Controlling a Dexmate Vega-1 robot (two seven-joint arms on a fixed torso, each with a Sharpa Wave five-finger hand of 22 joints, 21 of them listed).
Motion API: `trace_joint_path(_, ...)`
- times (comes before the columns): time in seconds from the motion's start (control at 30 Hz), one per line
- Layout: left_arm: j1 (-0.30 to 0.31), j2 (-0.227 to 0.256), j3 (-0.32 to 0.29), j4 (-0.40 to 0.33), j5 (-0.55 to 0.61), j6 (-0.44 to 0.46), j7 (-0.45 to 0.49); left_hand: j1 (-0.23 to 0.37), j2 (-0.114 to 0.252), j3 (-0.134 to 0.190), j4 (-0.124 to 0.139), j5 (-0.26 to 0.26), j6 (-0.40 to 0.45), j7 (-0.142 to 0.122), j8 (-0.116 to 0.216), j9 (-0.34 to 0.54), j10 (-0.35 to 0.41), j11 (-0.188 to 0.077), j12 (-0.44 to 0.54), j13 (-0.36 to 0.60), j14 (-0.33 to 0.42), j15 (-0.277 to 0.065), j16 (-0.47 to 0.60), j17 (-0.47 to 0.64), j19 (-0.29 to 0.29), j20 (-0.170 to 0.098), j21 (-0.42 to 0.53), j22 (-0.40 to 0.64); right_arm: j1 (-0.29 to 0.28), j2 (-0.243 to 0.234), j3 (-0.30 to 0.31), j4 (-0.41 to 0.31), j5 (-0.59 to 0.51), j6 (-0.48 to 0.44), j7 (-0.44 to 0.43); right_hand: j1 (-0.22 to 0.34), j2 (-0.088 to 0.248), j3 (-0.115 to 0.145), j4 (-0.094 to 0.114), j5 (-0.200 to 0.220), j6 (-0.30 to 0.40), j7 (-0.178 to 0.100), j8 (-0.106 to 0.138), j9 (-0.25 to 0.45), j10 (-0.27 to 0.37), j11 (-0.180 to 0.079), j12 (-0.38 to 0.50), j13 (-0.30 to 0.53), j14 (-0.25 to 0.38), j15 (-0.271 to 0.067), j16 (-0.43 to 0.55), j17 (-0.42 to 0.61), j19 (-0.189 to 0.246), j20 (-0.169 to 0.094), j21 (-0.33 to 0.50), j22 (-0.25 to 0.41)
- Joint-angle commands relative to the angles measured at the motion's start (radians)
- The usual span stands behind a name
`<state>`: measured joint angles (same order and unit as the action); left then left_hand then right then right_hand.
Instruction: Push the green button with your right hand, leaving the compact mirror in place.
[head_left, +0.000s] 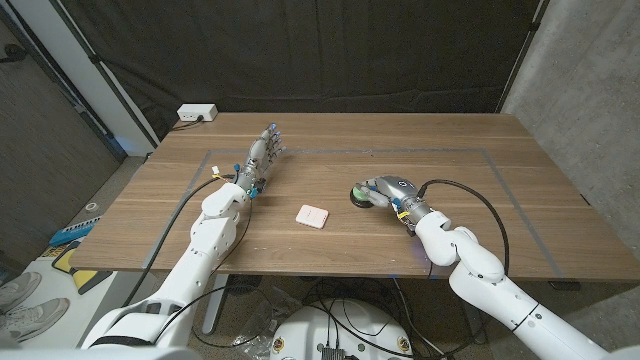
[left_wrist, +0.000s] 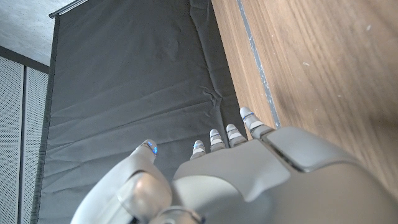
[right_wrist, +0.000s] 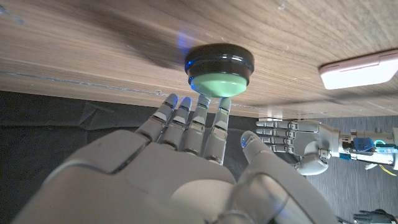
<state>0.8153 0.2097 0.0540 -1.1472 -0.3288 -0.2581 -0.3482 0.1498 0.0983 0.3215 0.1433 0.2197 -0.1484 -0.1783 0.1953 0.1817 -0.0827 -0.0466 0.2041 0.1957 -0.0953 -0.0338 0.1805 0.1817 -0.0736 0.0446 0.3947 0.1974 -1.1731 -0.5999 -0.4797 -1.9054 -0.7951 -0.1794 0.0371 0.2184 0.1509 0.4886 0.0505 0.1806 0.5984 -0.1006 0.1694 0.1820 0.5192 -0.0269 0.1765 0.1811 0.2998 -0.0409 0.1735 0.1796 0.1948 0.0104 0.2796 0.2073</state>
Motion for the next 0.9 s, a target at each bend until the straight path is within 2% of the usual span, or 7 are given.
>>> trace_joint_path(0.03,-0.017,-0.002,-0.003,0.026,-0.001,-0.008,-0.011,0.01,-0.002,-0.003,0.001,0.003,-0.007,0.0,-0.005,0.003,-0.009,0.0,-0.001,0.0,-0.013,-0.025,0.007,0.003,-0.007,-0.004,-0.002,0.005,-0.011,0.015,0.03,0.012,0.005,0.059,-0.17,0.016,0.012,-0.003,-0.009,-0.006,-0.111,-0.021,-0.006,0.003,-0.103,-0.013,-0.005,0.003,-0.038,-0.03,0.007,0.007,-0.016,-0.002,-0.006,0.004)
trace_joint_path(0.1,-0.019,-0.002,-0.004,0.03,-0.002,-0.01,-0.014,0.01,-0.002,-0.003,0.001,0.003,-0.007,-0.001,-0.005,0.003,-0.009,0.001,-0.001,0.0,-0.012,-0.025,0.007,0.003,-0.007,-0.004,-0.002,0.004,-0.013,0.017,0.032,0.014,0.005,0.065,-0.186,0.017,0.012,-0.005,-0.009,-0.006,-0.136,-0.023,-0.008,0.003,-0.114,-0.014,-0.002,0.003,-0.045,-0.029,0.007,0.008,-0.02,-0.002,-0.007,0.005)
trace_joint_path(0.33,-0.025,-0.002,-0.006,0.042,-0.003,-0.012,-0.023,0.009,-0.002,-0.004,0.001,0.004,-0.006,0.0,-0.005,0.003,-0.009,0.0,0.0,0.0,-0.013,-0.025,0.007,0.003,-0.006,-0.003,-0.002,0.005,-0.022,0.026,0.043,0.014,0.007,0.084,-0.24,0.014,0.01,-0.01,-0.007,-0.006,-0.155,-0.03,-0.004,0.003,-0.125,-0.014,0.002,0.003,-0.05,-0.03,0.01,0.009,-0.023,-0.002,-0.008,0.005)
trace_joint_path(0.5,-0.029,-0.001,-0.008,0.05,-0.005,-0.015,-0.03,0.008,-0.002,-0.004,0.001,0.005,-0.006,-0.001,-0.005,0.003,-0.009,0.001,0.0,0.0,-0.013,-0.025,0.007,0.003,-0.006,-0.003,-0.002,0.005,-0.032,0.045,0.058,0.015,0.027,0.092,-0.279,0.016,0.011,-0.015,-0.008,-0.006,-0.201,-0.032,-0.006,0.003,-0.16,-0.019,0.001,0.003,-0.05,-0.035,0.014,0.01,-0.022,-0.002,-0.008,0.005)
trace_joint_path(0.9,-0.039,0.008,-0.017,0.068,-0.017,-0.02,-0.064,0.007,-0.002,-0.006,0.001,0.006,-0.007,-0.002,-0.004,0.003,-0.01,-0.001,0.0,0.0,-0.014,-0.024,0.007,0.002,-0.007,-0.002,-0.003,0.005,-0.046,0.118,0.111,0.036,0.175,0.146,-0.341,0.008,-0.006,-0.031,-0.007,-0.007,-0.235,-0.015,0.001,0.003,-0.169,-0.009,0.01,0.003,-0.049,-0.026,0.017,0.01,-0.021,0.006,-0.007,0.005)
